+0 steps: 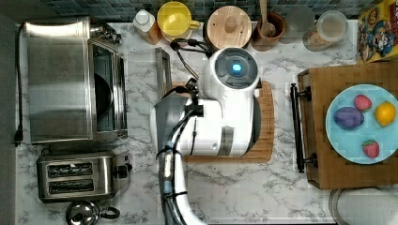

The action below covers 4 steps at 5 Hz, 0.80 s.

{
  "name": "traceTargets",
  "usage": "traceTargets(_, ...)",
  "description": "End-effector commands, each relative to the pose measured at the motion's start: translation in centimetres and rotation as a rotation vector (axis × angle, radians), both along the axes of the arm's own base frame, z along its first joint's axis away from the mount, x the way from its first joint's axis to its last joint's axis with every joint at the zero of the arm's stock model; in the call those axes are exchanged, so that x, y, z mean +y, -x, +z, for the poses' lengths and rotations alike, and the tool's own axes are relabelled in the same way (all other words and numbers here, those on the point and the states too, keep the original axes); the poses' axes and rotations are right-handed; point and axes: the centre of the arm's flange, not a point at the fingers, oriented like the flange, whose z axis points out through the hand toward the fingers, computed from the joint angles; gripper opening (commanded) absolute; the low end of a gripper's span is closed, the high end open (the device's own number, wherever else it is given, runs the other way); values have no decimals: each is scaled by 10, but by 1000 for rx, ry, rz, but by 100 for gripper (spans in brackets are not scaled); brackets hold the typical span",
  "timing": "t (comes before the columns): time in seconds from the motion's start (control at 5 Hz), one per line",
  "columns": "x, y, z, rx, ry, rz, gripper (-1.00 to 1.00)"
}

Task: Close the oven.

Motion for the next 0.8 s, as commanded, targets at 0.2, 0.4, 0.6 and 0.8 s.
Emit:
traceTargets(0.2, -61, -9, -64, -100, -197, 292, -100)
traceTargets(0.4, -44, 1, -82, -249, -249, 426, -100)
traceTargets(0.6, -38, 8, -100, -343, -329, 463, -100)
traceTargets(0.8, -43, 4, -125, -353, -398, 480, -100)
